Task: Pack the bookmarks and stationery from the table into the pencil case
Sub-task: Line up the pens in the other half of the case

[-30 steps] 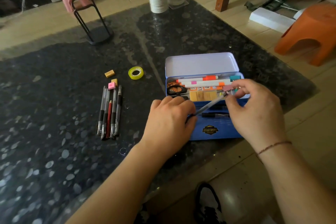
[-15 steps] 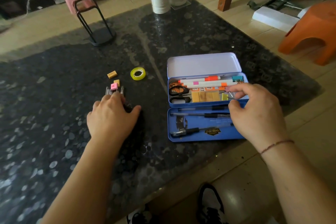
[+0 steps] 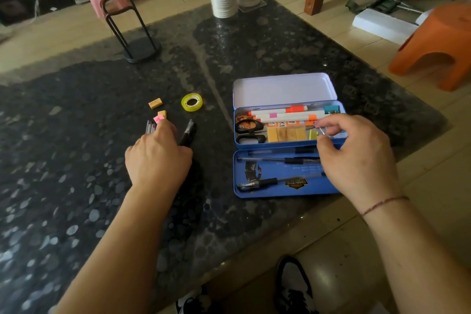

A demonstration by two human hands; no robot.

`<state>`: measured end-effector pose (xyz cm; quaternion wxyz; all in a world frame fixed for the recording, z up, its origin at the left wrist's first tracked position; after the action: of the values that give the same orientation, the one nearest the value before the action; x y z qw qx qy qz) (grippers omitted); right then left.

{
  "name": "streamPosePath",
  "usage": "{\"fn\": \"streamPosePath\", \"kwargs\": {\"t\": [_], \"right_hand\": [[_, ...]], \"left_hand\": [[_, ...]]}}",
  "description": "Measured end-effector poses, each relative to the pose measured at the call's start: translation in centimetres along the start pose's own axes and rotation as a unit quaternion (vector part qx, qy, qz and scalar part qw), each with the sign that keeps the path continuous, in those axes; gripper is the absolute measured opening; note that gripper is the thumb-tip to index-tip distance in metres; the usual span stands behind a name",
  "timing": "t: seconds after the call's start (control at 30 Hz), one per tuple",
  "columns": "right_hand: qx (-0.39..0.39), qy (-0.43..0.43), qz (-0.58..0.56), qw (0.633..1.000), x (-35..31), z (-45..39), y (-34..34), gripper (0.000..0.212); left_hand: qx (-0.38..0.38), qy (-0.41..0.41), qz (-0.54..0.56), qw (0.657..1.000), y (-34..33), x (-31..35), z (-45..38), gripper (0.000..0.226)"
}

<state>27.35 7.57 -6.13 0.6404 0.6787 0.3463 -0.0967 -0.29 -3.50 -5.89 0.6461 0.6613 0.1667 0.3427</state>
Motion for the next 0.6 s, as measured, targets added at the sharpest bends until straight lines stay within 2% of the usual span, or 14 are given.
{"fn": "streamPosePath", "kwargs": {"t": [0.1, 0.17, 0.23, 0.3, 0.4, 0.47, 0.53, 0.6], "right_hand": [[0.003, 0.008, -0.015, 1.0, -0.2, -0.2, 0.2, 0.017], [0.006, 0.009, -0.03, 0.999, -0.3, -0.3, 0.4, 0.019], [0.006, 0.007, -0.038, 0.999, -0.4, -0.3, 0.6, 0.018], [0.004, 0.004, -0.037, 0.999, -0.3, -0.2, 0.6, 0.017], [0.003, 0.006, -0.03, 1.0, 0.0, -0.1, 0.7, 0.014], [0.002, 0.006, -0.031, 0.999, 0.1, -0.2, 0.7, 0.014], [0.001, 0.002, -0.028, 1.0, 0.2, -0.3, 0.6, 0.014], [0.002, 0.003, -0.024, 1.0, 0.1, -0.3, 0.5, 0.015]], "left_hand": [[0.03, -0.102, 0.093, 0.99, 1.0, 2.2, 1.6, 0.024], [-0.005, -0.213, 0.148, 0.966, 0.8, 5.0, 3.6, 0.021], [-0.054, -0.319, 0.126, 0.938, -0.6, 7.7, 5.4, 0.019], [-0.061, -0.378, 0.083, 0.92, -2.1, 9.2, 6.2, 0.017], [-0.067, -0.387, 0.079, 0.916, -3.2, 10.0, 5.9, 0.016], [-0.047, -0.365, 0.086, 0.926, -2.9, 9.4, 5.2, 0.016], [0.001, -0.293, 0.101, 0.951, -2.0, 7.6, 3.9, 0.014], [0.04, -0.177, 0.074, 0.981, -0.9, 4.7, 2.2, 0.018]]}}
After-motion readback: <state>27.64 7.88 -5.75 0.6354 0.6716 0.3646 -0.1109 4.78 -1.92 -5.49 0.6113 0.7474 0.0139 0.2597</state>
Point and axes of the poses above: each hand's wrist, its own z-axis away from the middle knuckle, its own y-axis out of the back of the hand, x = y × z, the point moved 4 cm from there along -z, towards the middle knuckle, and after that the axes turned 8 degrees about -x, right-handed, at the moved point
